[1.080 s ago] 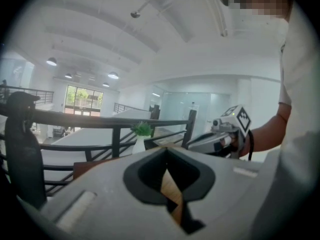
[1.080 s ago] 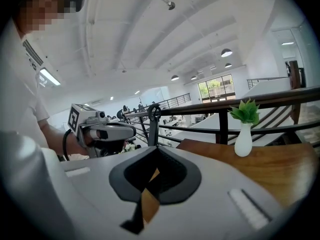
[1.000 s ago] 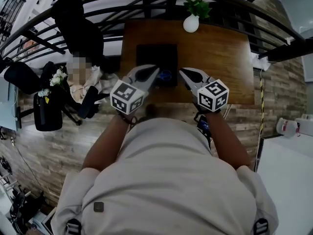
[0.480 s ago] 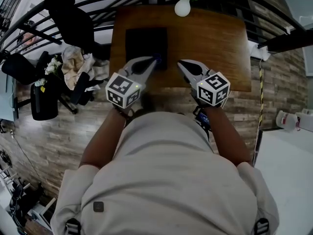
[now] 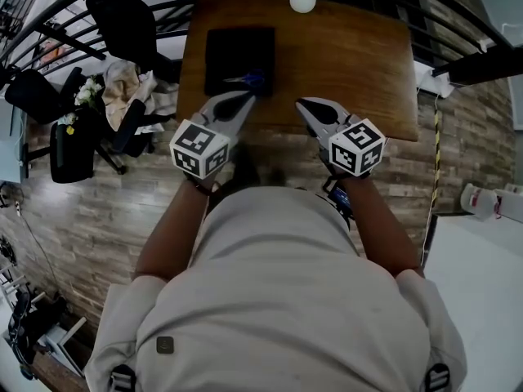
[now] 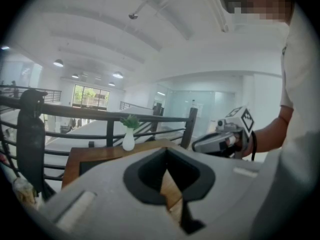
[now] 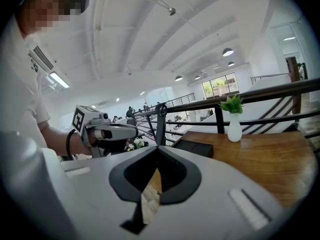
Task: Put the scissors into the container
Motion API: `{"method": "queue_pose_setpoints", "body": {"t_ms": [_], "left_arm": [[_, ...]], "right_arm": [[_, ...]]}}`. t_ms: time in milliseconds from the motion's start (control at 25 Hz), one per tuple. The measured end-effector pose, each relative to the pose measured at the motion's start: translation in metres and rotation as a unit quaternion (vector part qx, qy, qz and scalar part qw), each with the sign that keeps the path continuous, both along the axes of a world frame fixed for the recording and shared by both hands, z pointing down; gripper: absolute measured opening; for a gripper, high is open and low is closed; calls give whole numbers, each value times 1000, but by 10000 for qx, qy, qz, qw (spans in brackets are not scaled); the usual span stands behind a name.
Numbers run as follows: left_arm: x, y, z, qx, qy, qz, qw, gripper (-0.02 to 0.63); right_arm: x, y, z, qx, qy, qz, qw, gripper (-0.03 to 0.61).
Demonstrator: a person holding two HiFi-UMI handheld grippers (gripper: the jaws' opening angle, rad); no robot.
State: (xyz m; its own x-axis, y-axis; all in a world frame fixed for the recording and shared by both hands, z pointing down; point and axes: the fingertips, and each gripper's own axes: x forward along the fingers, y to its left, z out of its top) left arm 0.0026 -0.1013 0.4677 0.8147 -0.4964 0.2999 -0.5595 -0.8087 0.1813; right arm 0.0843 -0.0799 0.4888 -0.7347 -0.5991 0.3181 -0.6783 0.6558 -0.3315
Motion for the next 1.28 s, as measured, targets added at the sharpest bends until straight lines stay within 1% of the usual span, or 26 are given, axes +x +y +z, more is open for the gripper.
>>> {"method": "queue_pose_setpoints", "body": {"t_ms": [200,400,600,760,880,1280], "left_arm": [[-2,31,9,-89,-23,-53,9999,3],[-8,56,9,-118,-41,17,9999,3],[-22,65,12,-210,-89,137,9996,3],[-32,70,4,-167,-158,286,9993,3],[-45,72,2,-206,-105,331,9992,3],[-83,85,-7,-193,-35,701,9973,3]], "right_arm": [[-4,29,6,-32,-63,-75,9999,8],[-16,55,6,-22,-115,-98,9999,8],[-37,67,-1,47,-143,-60,9999,8],[-52,74,-6,40,-215,23,9998,8],[-65,75,-10,95,-190,86,9997,8],[-108,84,-28,205,-146,344,9991,8]]}}
